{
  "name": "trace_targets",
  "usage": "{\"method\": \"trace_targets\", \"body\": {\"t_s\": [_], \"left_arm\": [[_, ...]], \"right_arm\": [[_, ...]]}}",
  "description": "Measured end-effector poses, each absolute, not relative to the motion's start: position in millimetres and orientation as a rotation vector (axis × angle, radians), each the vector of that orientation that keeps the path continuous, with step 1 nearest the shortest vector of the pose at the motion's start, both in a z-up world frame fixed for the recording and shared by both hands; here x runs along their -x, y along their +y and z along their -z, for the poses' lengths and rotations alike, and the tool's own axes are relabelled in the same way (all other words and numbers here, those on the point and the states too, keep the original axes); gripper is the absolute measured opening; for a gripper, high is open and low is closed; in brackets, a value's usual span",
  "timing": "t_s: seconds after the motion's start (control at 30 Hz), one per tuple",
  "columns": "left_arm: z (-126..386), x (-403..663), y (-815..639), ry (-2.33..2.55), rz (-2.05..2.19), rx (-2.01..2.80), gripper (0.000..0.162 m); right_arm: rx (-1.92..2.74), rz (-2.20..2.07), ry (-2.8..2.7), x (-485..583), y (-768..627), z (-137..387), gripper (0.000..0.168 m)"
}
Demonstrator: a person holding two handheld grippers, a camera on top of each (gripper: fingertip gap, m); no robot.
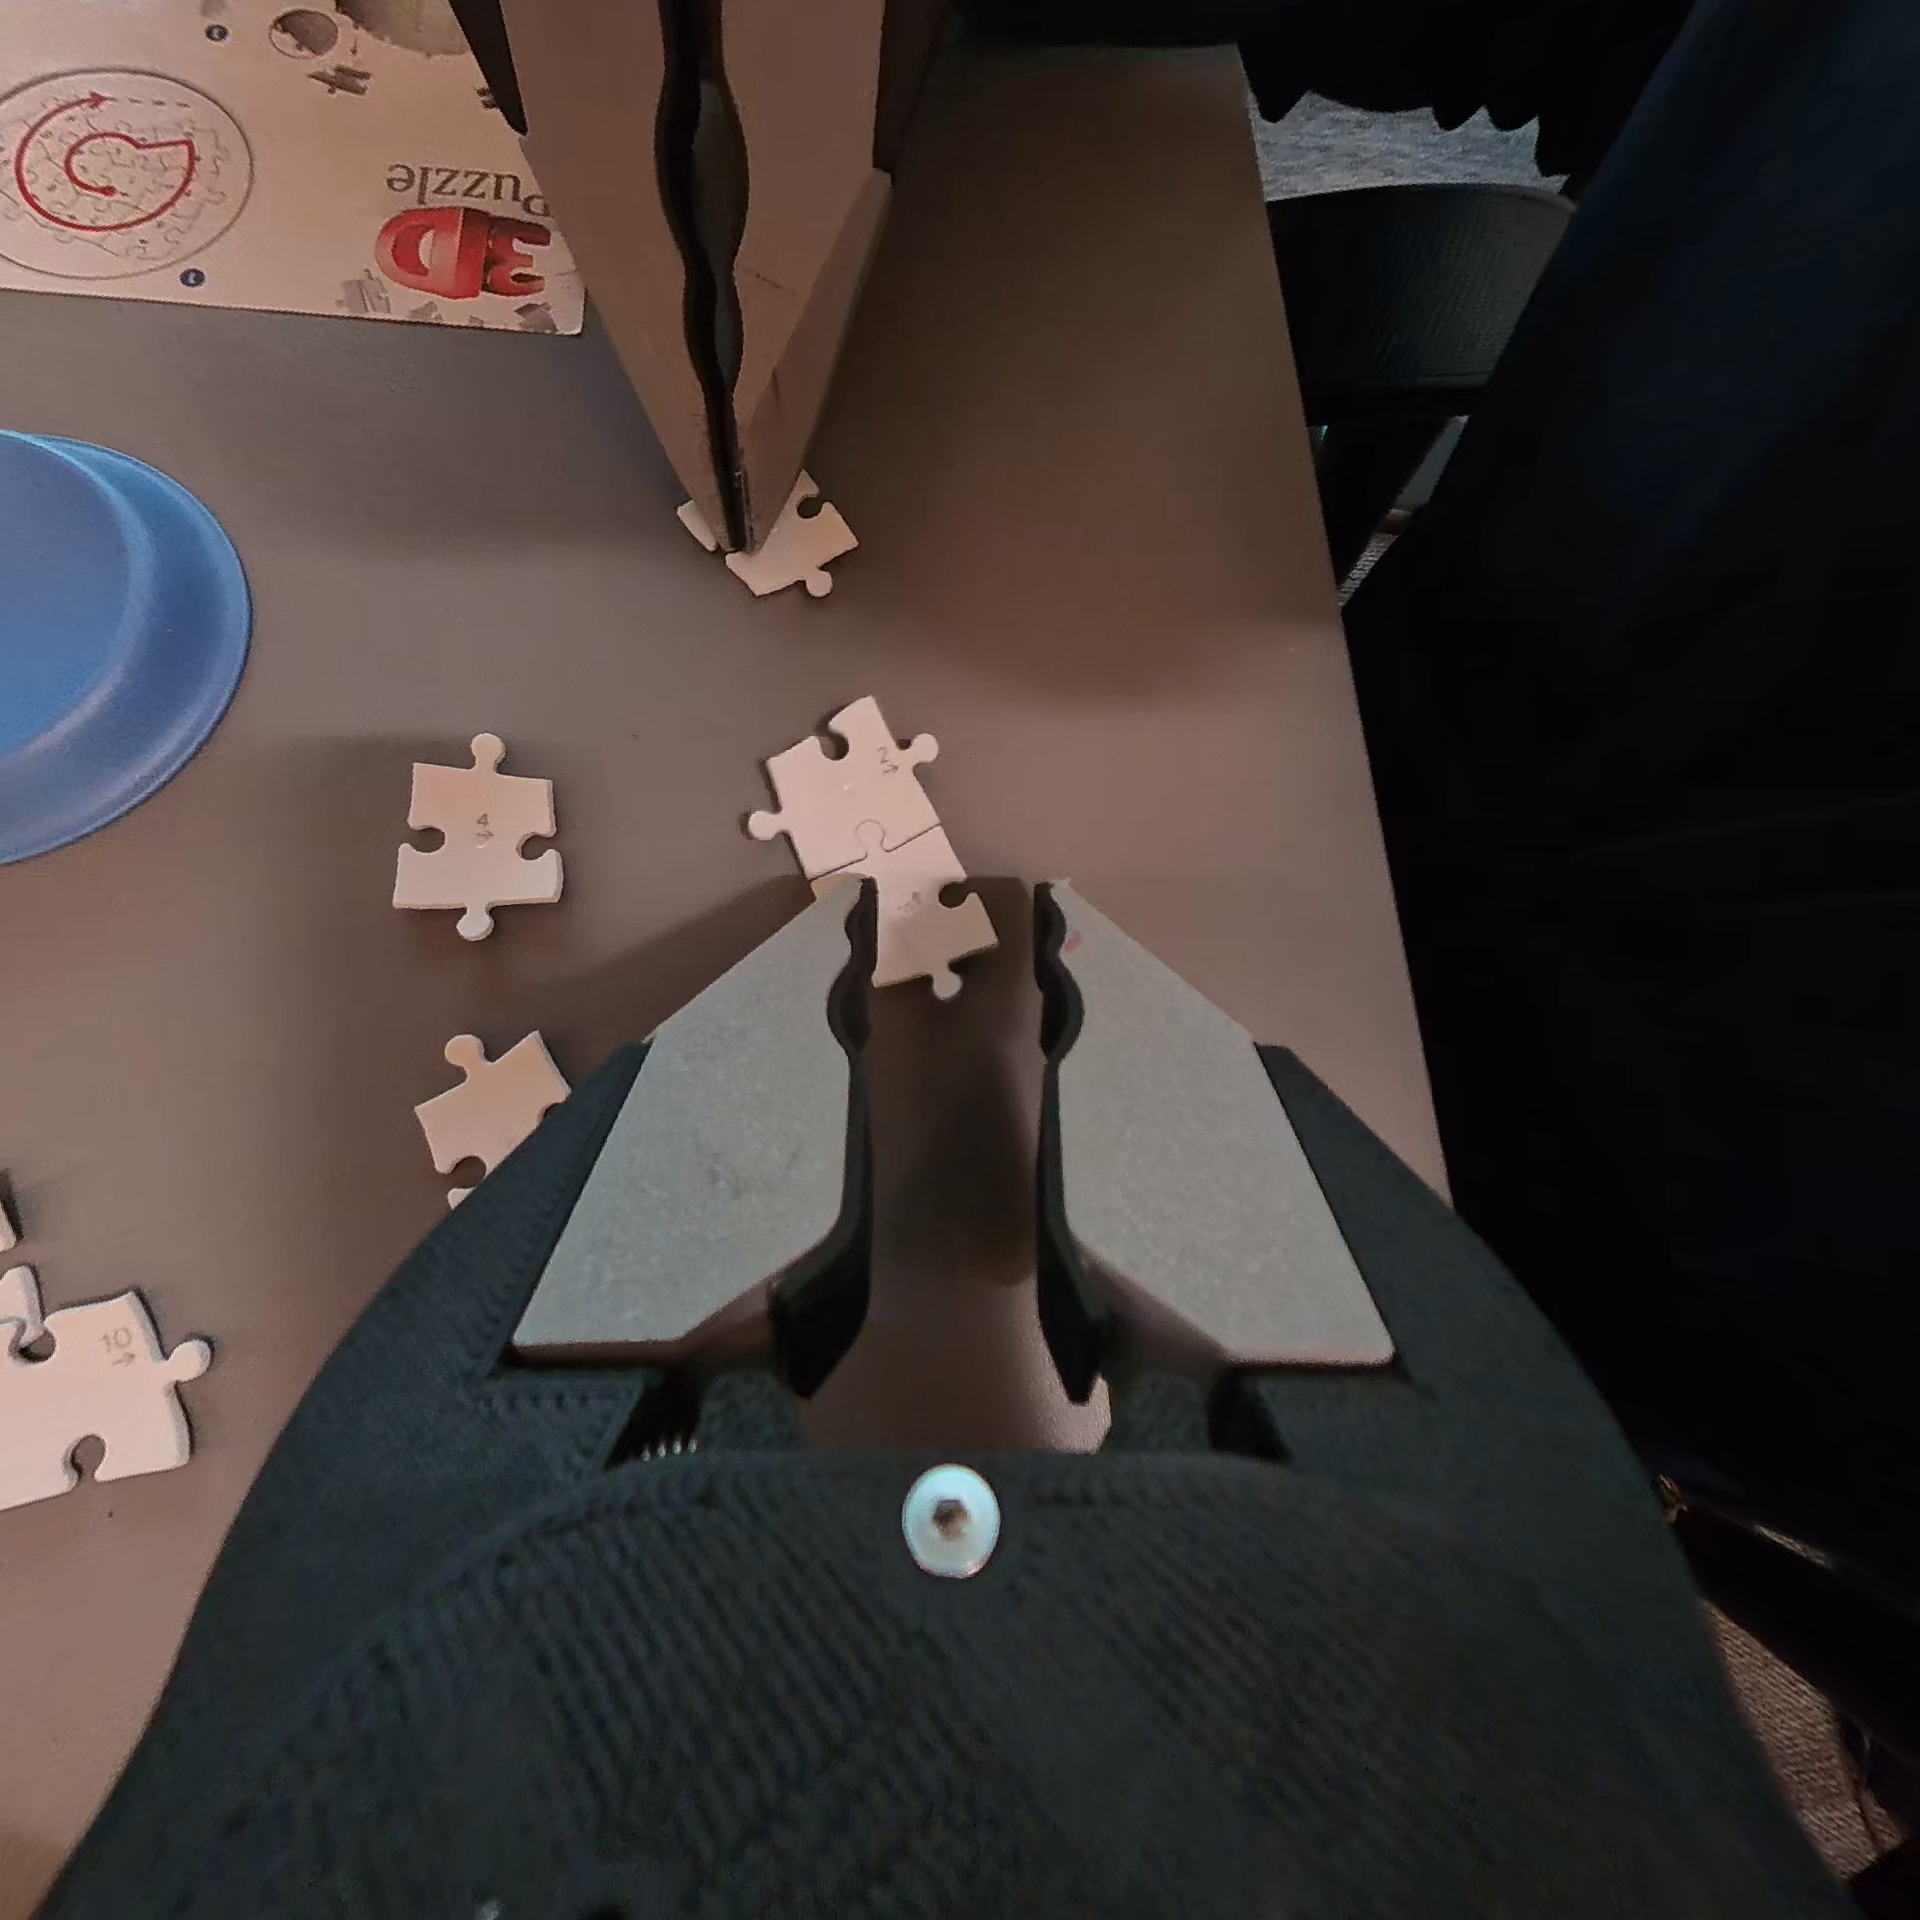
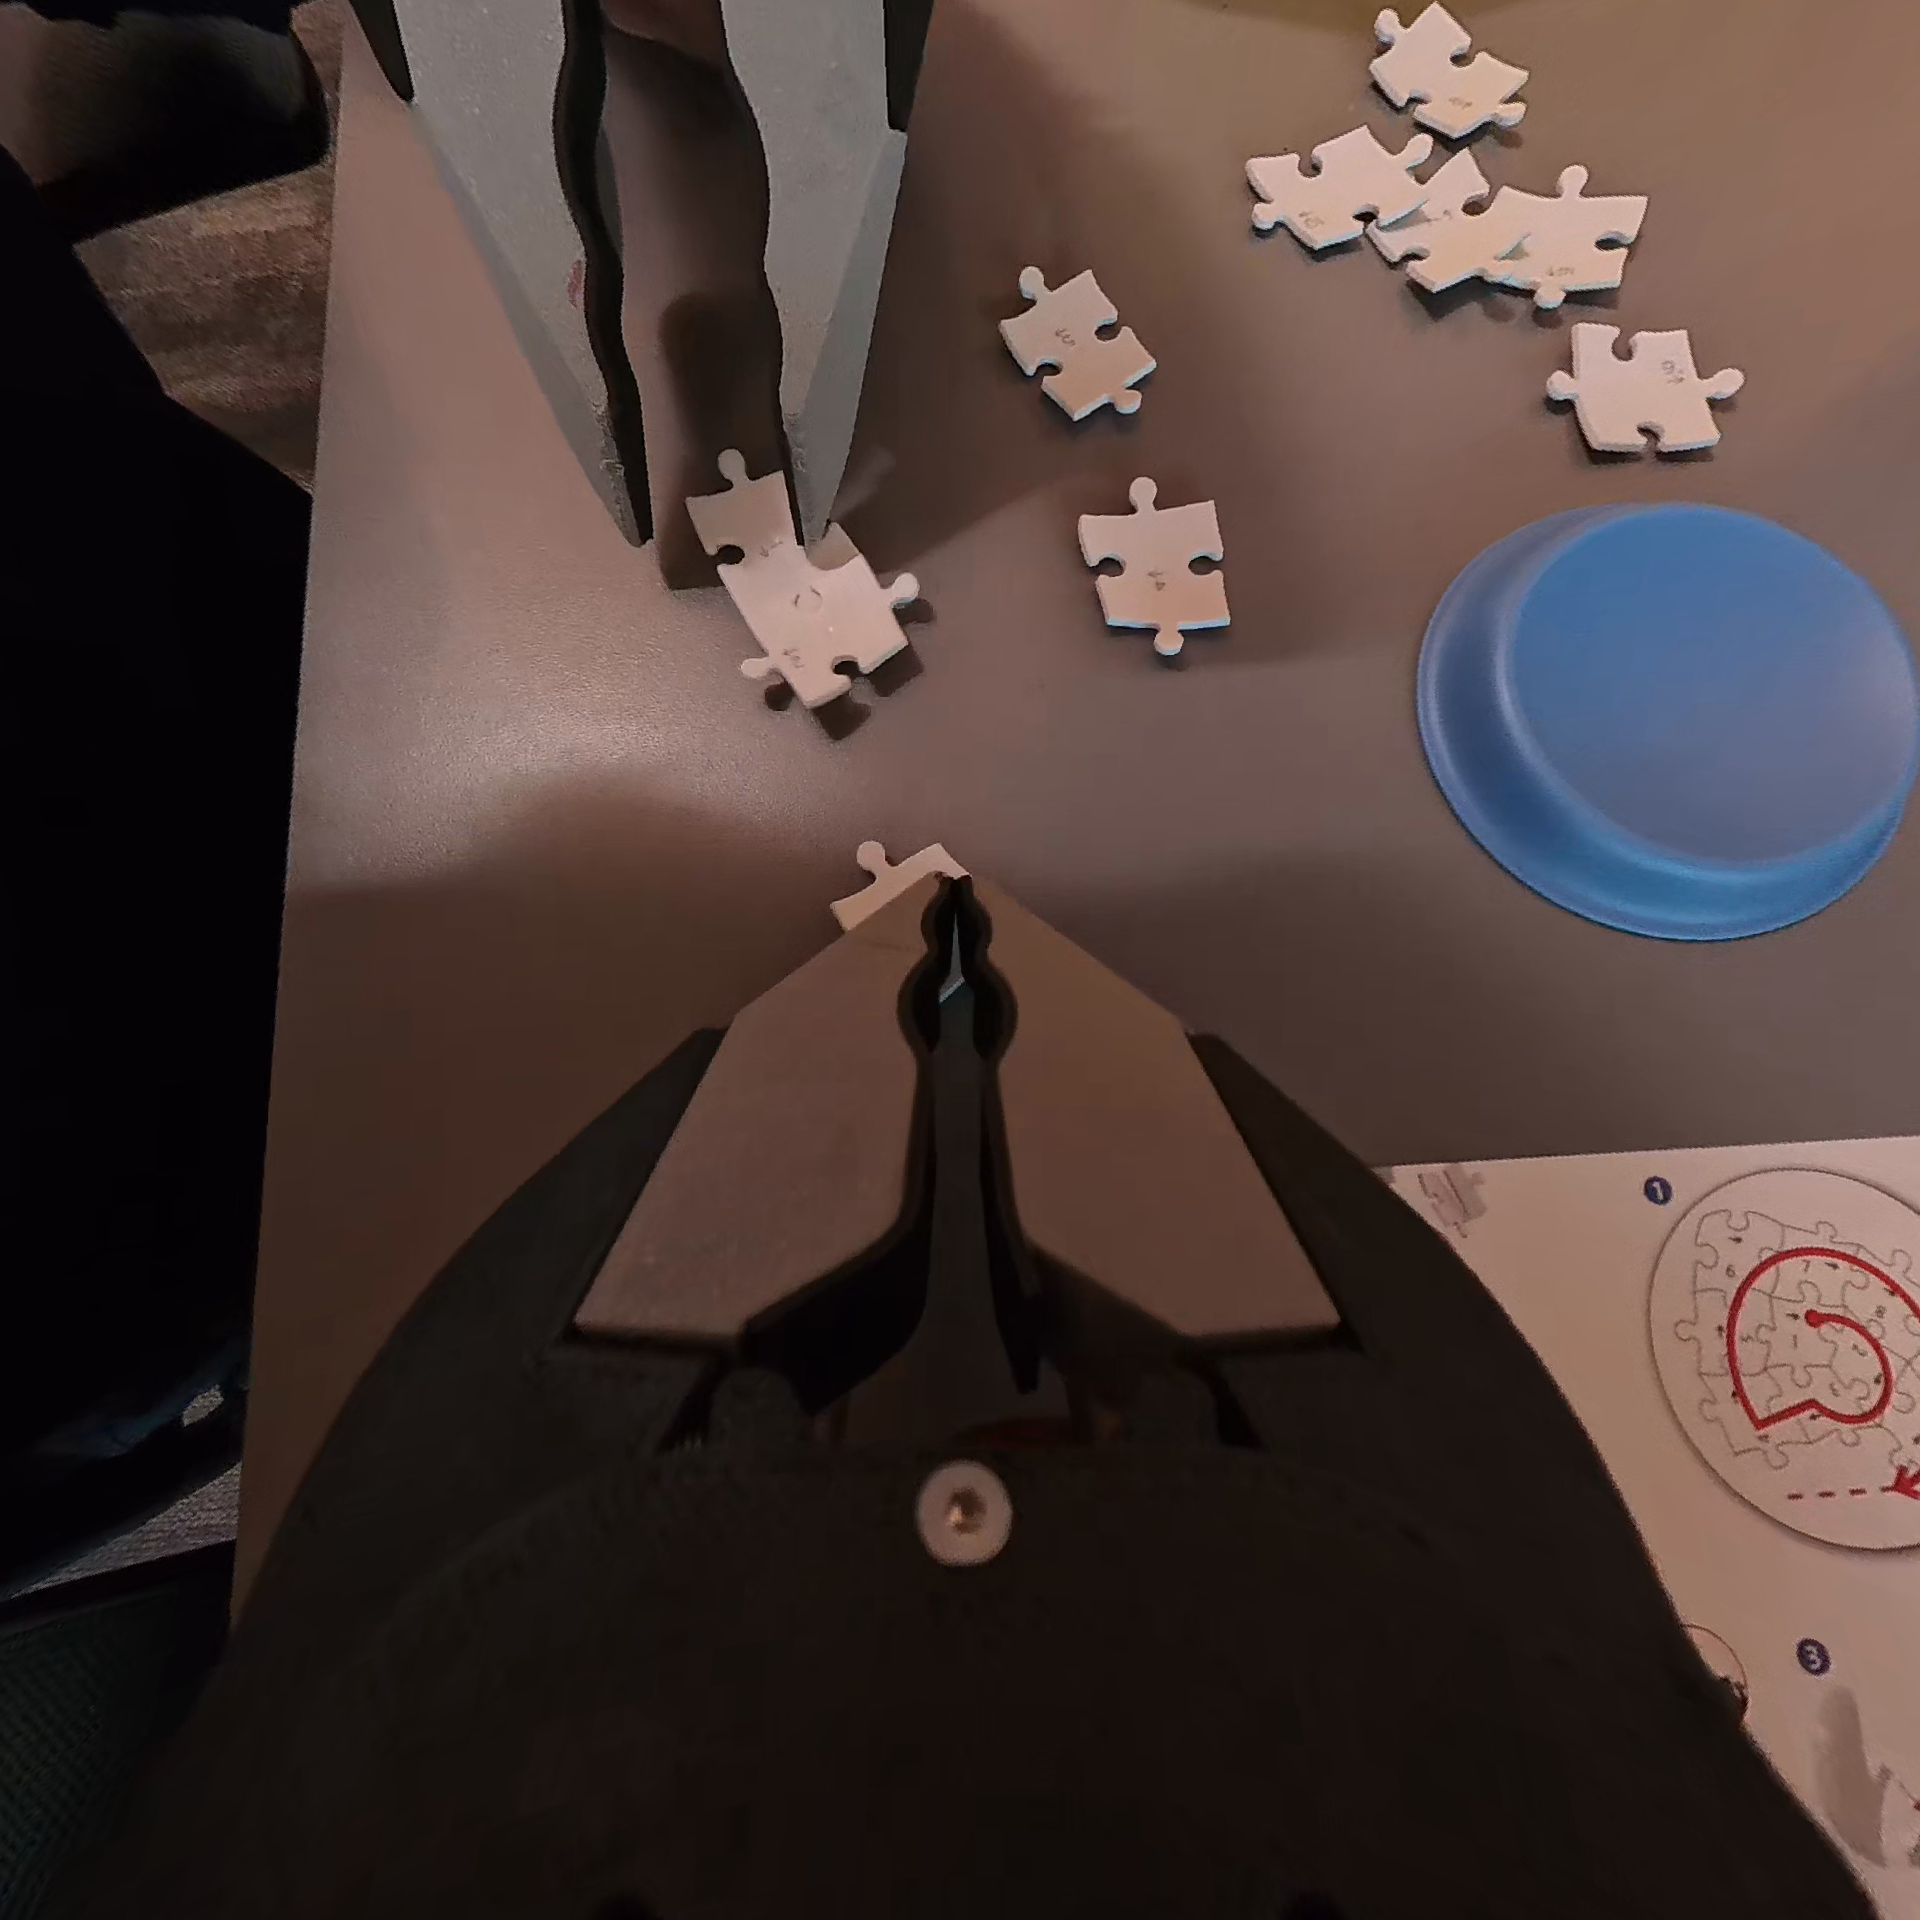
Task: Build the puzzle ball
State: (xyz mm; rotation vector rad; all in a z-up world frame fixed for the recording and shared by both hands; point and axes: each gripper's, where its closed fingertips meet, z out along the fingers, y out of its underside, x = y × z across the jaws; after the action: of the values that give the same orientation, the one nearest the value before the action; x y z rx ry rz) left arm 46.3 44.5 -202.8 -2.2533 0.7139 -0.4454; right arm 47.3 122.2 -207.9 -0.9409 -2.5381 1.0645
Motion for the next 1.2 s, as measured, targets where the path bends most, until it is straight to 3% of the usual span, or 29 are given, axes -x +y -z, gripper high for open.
{"method": "trace_targets", "body": {"t_s": [1.2], "left_arm": [[203.4, -44.3, 44.7, 0.714, 0.426, 2.258, 0.028]], "right_arm": [[0.858, -1.125, -2.616, -59.5, 99.1, 207.3, 0.000]]}}
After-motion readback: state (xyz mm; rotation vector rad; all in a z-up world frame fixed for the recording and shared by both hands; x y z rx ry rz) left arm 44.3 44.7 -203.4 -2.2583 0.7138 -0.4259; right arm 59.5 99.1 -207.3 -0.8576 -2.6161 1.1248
